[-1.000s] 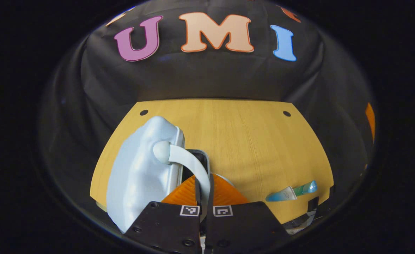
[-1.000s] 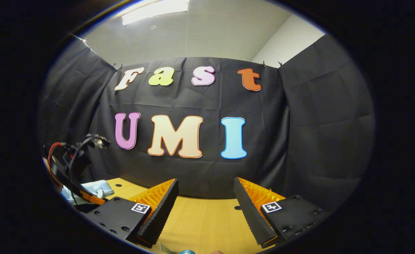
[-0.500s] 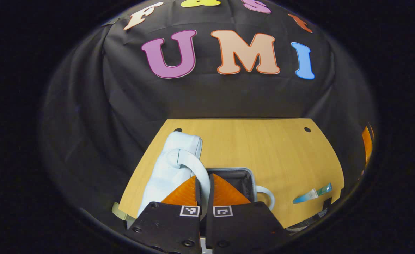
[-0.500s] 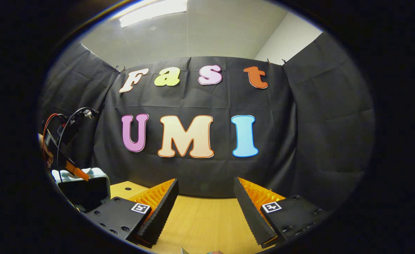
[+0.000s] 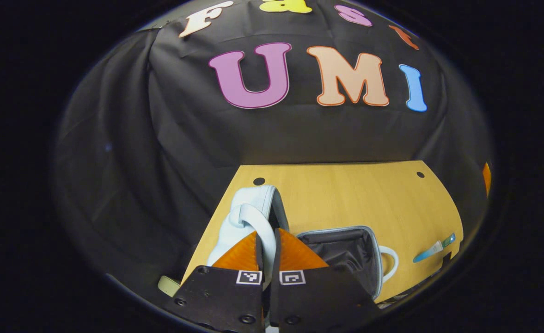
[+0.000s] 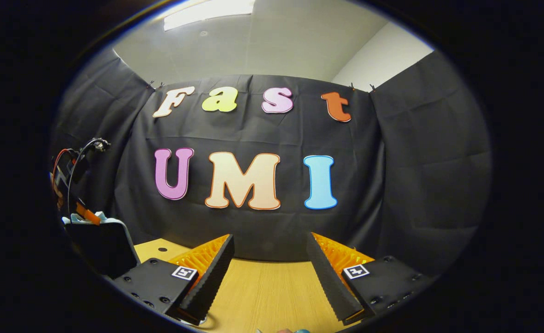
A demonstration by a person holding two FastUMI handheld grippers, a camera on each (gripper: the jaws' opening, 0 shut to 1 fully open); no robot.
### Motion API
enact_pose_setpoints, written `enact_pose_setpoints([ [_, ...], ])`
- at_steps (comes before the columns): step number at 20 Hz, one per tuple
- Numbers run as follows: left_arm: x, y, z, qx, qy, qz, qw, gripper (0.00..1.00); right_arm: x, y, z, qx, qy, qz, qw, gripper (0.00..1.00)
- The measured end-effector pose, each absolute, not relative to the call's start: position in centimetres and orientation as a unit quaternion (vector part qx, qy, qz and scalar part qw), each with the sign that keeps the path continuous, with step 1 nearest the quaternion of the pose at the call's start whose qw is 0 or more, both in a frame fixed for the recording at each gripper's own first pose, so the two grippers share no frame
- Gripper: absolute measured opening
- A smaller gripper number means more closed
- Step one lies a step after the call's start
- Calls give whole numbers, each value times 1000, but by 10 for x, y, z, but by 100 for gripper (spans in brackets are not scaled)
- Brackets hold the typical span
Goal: First open the suitcase, pack the skin care products into it, and then close the suitcase.
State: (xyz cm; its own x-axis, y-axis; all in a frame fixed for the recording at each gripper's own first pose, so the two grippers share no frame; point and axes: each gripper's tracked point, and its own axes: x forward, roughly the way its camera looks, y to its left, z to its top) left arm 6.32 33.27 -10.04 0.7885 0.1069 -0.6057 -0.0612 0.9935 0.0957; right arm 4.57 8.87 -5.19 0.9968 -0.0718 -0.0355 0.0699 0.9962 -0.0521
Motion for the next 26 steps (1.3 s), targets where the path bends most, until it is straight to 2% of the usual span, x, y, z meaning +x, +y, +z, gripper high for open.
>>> enact_pose_setpoints([
  [4,64,370,-109,12,326,50,944,0,47,114,-58,-22,26,-37,999,98],
  [11,59,457,-149,13,353,113,929,0,50,137,-53,-39,25,-41,998,98],
  [15,45,492,-183,-25,388,131,912,0,50,149,-52,-54,25,-35,998,98],
  [18,37,530,-212,-6,407,173,897,0,49,157,-54,-66,27,-29,997,98],
  [22,24,547,-257,-36,439,200,875,0,47,161,-55,-74,28,-26,997,98],
  [26,20,555,-276,-51,431,222,873,0,48,159,-55,-77,33,-24,996,98],
])
